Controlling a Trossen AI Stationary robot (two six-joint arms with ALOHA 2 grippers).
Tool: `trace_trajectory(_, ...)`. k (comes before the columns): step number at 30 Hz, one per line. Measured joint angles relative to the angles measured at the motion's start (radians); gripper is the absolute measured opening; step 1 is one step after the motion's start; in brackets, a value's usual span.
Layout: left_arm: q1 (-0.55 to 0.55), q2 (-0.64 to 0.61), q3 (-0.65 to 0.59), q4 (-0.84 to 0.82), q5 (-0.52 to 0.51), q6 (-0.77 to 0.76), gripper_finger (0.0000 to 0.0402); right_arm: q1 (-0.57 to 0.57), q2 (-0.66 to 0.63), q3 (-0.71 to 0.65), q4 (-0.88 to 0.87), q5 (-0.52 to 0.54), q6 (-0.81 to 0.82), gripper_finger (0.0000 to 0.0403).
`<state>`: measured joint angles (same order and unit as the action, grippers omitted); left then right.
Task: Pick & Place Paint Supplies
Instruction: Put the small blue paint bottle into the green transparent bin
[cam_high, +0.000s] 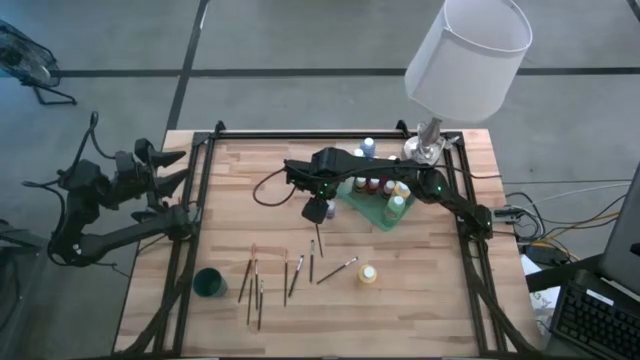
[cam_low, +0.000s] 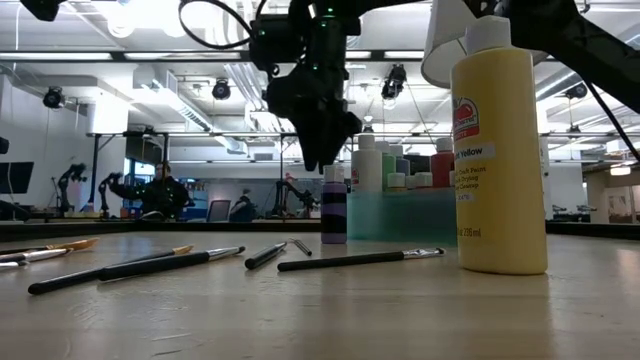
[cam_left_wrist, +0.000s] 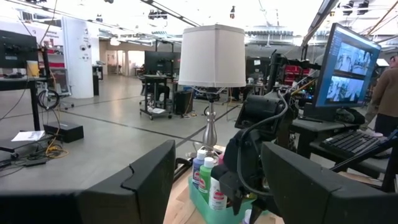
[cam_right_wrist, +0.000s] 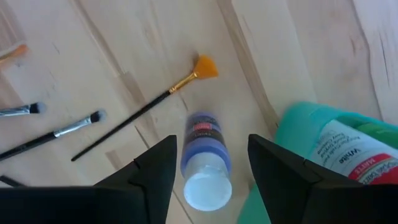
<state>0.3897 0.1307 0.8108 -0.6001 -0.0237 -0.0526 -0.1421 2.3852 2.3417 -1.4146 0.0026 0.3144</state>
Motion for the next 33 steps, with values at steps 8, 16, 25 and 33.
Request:
trace_trajectory(8, 0.0, 0.0, 0.0, 0.0, 0.0, 0.0, 0.0243, 0.002, 0.0, -0.002, -0.038, -0.002, -0.019, 0.017)
trace_trajectory(16, 0.0, 0.0, 0.0, 0.0, 0.0, 0.0, 0.0243, 0.002, 0.0, -0.002, -0.041, -0.004, -0.03, 0.0181)
trace_trajectory(25, 0.0, 0.0, 0.0, 0.0, 0.0, 0.0, 0.0243, 0.003, 0.0, -0.008, -0.044, -0.045, -0.03, 0.0198)
trace_trajectory(33, 0.0, 0.0, 0.0, 0.0, 0.0, 0.0, 0.0243, 0.003, 0.001, -0.028, -0.043, -0.045, -0.03, 0.0183)
